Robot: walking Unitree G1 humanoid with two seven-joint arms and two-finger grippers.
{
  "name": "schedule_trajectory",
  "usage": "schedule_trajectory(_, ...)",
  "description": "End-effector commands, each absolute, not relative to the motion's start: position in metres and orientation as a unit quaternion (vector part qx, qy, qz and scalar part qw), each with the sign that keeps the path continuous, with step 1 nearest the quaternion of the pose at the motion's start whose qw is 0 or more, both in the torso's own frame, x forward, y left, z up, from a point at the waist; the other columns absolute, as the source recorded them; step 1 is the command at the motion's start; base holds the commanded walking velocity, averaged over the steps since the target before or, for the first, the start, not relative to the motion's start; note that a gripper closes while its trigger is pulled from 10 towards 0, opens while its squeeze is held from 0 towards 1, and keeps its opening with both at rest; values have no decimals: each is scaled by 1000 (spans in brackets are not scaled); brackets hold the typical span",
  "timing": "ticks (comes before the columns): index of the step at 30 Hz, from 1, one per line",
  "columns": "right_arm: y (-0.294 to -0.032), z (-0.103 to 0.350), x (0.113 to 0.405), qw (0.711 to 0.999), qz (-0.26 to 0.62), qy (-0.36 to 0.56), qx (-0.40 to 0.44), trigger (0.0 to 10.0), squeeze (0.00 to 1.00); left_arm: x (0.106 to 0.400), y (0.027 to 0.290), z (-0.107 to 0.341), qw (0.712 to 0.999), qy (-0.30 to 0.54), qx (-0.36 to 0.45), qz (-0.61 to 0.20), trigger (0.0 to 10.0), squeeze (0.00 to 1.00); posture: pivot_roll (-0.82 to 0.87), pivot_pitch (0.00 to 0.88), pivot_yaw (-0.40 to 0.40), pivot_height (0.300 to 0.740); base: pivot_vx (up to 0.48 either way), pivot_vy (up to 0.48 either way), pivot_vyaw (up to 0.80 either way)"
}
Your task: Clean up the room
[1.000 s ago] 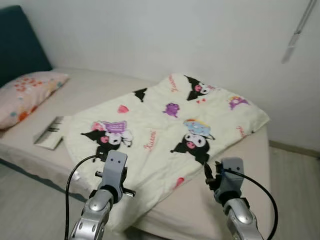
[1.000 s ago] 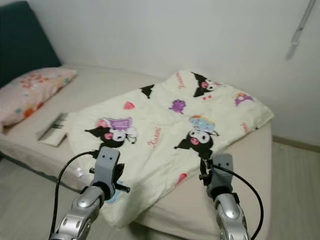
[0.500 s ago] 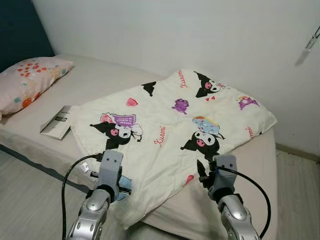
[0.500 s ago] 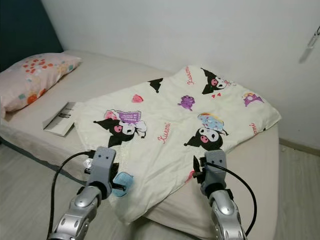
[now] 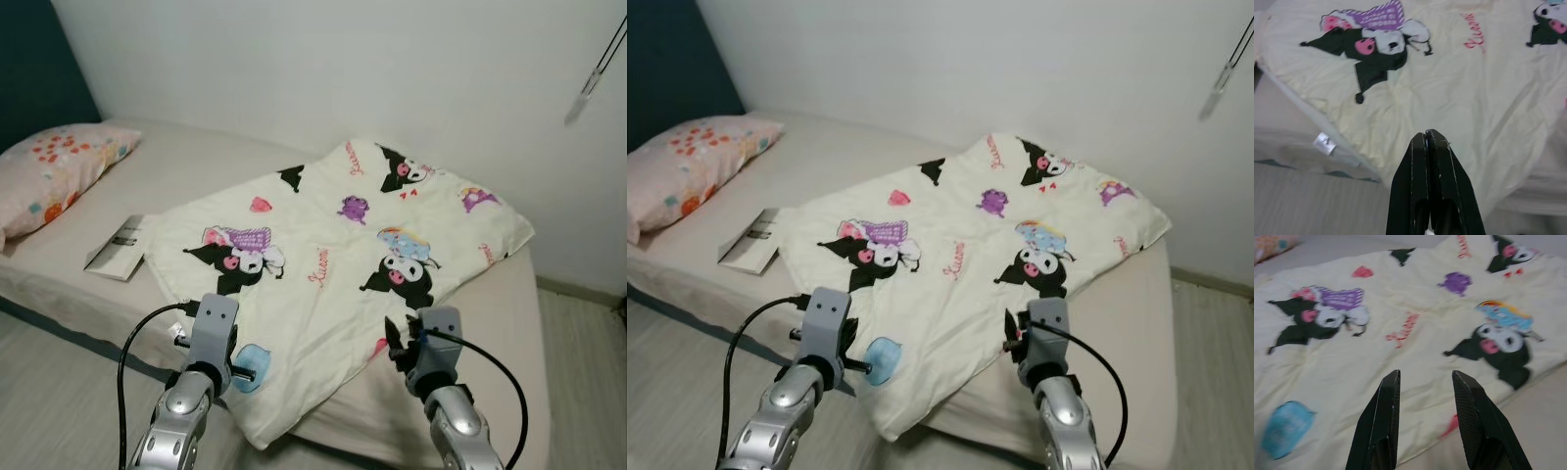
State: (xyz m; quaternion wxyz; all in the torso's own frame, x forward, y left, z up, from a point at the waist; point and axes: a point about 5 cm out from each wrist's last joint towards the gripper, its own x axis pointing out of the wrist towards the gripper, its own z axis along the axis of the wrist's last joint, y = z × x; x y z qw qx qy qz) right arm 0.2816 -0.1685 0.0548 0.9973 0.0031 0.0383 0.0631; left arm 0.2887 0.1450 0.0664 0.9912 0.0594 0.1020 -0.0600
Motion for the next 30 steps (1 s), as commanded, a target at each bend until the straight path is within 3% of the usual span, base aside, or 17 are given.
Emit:
schedule_trajectory(1,-173,48,279,997,56,59,8,10000,0,285,145,64,990,108,67,-65,10000,0,-90,146,22,740,0,0,0)
schedule_trajectory(11,-178,33,278,991,34,125,26,10000,0,283,147,63,989,109,67,-73,10000,0,-87,147,22,740,0,0,0)
schedule_trajectory(16,-176,23,267,987,46,141,-62,10000,0,272,172,42,989,140,52,-1,10000,0,-97,148,20,740,0,0,0)
schedule_trajectory(30,-176,16,263,985,33,169,-16,10000,0,262,178,38,989,139,48,22,10000,0,-101,156,-11,725,0,0,0)
